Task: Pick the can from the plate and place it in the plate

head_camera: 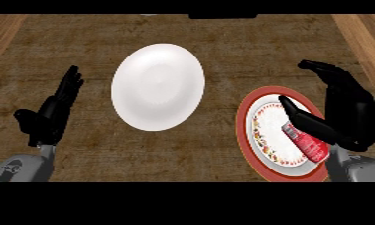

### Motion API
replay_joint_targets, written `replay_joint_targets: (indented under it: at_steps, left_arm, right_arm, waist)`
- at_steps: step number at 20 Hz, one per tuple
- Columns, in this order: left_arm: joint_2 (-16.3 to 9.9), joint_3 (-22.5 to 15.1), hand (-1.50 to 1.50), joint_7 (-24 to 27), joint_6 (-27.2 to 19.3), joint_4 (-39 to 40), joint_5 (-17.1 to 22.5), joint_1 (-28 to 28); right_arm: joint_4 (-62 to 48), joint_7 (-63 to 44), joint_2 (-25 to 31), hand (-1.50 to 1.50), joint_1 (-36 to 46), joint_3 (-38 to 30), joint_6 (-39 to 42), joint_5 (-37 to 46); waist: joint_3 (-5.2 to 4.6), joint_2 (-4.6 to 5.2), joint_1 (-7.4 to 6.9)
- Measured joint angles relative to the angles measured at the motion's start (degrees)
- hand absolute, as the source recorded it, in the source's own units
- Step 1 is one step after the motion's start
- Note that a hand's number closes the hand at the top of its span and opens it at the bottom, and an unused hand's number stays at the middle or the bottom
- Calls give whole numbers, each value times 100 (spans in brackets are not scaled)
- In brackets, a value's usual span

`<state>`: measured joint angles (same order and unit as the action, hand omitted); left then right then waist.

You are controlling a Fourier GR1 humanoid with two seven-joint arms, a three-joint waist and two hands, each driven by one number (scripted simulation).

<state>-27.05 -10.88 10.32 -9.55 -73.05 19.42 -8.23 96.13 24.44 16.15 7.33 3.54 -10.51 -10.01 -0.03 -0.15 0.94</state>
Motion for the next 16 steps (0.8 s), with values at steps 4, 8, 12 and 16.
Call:
replay_joint_targets:
  at_steps: [4,8,12,16]
  left_arm:
    - [113,-97,0,87,24,-5,-101,187]
    - [140,-84,0,58,106,-126,-150,336]
    - [155,-6,0,10,146,-245,-225,445]
    - [259,32,0,168,175,-104,-300,478]
  right_arm:
    - [-140,1551,-713,-150,-883,370,-159,296]
    - [-212,2590,-865,-150,-1700,283,-235,418]
    - [-255,3044,-867,-150,-2275,-28,-235,352]
    - [-21,2663,-524,-150,-2620,-295,-466,652]
  waist:
    - [8,7,-34]
    - [7,6,-42]
    - [7,7,-52]
    - [0,11,-47]
